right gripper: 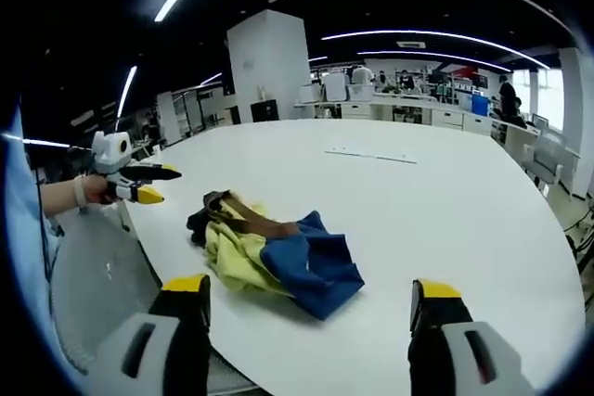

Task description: Fold the garment on the visible template until the final outline fits inside the template.

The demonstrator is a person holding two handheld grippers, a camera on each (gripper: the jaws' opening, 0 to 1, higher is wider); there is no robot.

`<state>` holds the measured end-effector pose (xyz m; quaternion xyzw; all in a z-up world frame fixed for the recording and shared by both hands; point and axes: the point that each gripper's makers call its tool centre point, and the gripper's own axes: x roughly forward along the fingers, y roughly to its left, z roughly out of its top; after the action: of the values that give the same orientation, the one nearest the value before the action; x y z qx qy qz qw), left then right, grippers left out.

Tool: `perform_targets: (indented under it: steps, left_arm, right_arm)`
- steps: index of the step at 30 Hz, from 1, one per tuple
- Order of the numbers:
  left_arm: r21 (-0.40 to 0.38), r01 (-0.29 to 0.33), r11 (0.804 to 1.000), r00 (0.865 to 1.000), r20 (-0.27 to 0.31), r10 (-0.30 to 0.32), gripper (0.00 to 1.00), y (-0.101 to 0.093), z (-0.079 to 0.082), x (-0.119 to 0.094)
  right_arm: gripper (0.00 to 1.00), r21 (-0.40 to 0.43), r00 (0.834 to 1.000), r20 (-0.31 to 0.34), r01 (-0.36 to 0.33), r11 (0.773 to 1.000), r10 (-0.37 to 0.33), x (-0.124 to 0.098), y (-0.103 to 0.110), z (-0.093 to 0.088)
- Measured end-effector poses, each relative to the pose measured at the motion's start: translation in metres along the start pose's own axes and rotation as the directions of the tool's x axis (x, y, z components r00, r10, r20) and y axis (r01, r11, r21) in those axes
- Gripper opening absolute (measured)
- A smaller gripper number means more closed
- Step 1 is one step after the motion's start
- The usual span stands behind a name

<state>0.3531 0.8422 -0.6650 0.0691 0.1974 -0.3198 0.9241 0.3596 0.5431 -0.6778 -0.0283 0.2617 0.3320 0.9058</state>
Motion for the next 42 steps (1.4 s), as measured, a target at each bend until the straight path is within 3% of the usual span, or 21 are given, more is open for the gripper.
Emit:
perform_targets:
  steps: [18, 42]
  left_arm:
    - [0.014, 0.016, 1.0, 1.0, 0.018, -0.016, 0.51, -0.002, 0.007, 0.004]
    - [0.035, 0.045, 0.998, 0.999, -0.028, -0.044, 0.41, -0.002, 0.001, 0.019]
  right_arm:
    - [0.85, -0.019, 0.999, -0.037, -0.028, 0.999, 0.027, 0.001, 0.001, -0.004]
    - [0.73, -0.024, 0.996, -0.067, -0.066, 0.998, 0.064, 0.005, -0.001, -0.006]
